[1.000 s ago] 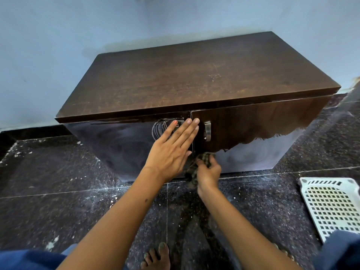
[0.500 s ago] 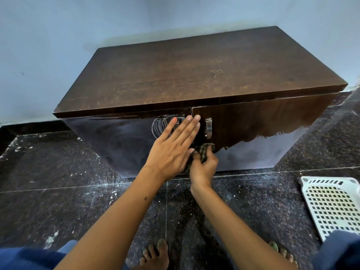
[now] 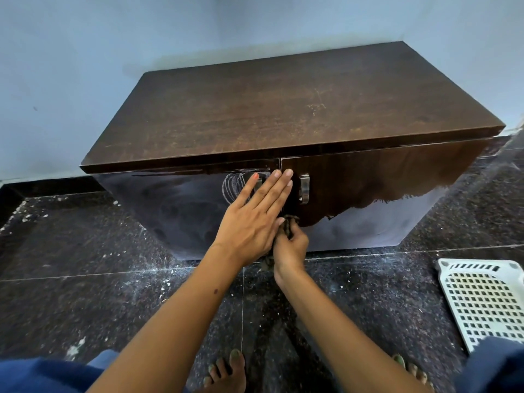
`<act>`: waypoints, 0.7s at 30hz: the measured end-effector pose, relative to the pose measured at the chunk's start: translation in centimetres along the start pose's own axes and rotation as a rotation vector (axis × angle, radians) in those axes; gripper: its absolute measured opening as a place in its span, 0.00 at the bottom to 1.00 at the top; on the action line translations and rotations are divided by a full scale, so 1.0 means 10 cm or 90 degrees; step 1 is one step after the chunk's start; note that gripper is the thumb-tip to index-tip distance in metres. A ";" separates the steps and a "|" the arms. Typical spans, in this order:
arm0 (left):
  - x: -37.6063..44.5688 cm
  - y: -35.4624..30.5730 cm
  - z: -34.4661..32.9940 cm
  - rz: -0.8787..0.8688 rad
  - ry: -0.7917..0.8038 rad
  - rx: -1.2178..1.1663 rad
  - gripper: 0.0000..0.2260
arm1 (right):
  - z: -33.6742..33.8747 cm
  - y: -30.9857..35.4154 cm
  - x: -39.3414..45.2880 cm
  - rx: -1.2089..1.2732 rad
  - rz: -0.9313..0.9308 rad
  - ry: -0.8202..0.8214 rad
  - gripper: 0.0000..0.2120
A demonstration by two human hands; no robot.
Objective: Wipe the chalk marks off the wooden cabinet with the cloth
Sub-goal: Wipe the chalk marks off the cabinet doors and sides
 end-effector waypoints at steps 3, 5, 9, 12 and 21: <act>0.00 0.00 0.00 0.005 -0.002 -0.011 0.27 | 0.20 0.03 0.06 0.004 -0.015 -0.064 0.15; 0.00 -0.02 0.00 0.010 -0.008 -0.017 0.27 | 0.37 0.24 0.11 -0.027 0.071 -0.137 0.18; 0.01 -0.04 0.00 0.014 -0.005 -0.023 0.26 | 0.34 0.47 0.02 -0.115 0.198 -0.121 0.24; 0.00 -0.04 0.02 0.022 -0.011 -0.020 0.26 | 0.40 0.49 0.00 -0.118 0.215 -0.101 0.24; 0.00 -0.06 0.05 0.036 0.006 -0.010 0.26 | 0.34 0.86 -0.20 -0.234 0.438 -0.068 0.25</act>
Point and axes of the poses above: each hand's wrist, its own x-axis towards the middle knuckle, its own z-axis out of the back of the hand, y = z × x, the point moved 10 cm from there along x, towards the middle knuckle, and after that the axes turned 6 degrees about z, right-handed, at the moved point
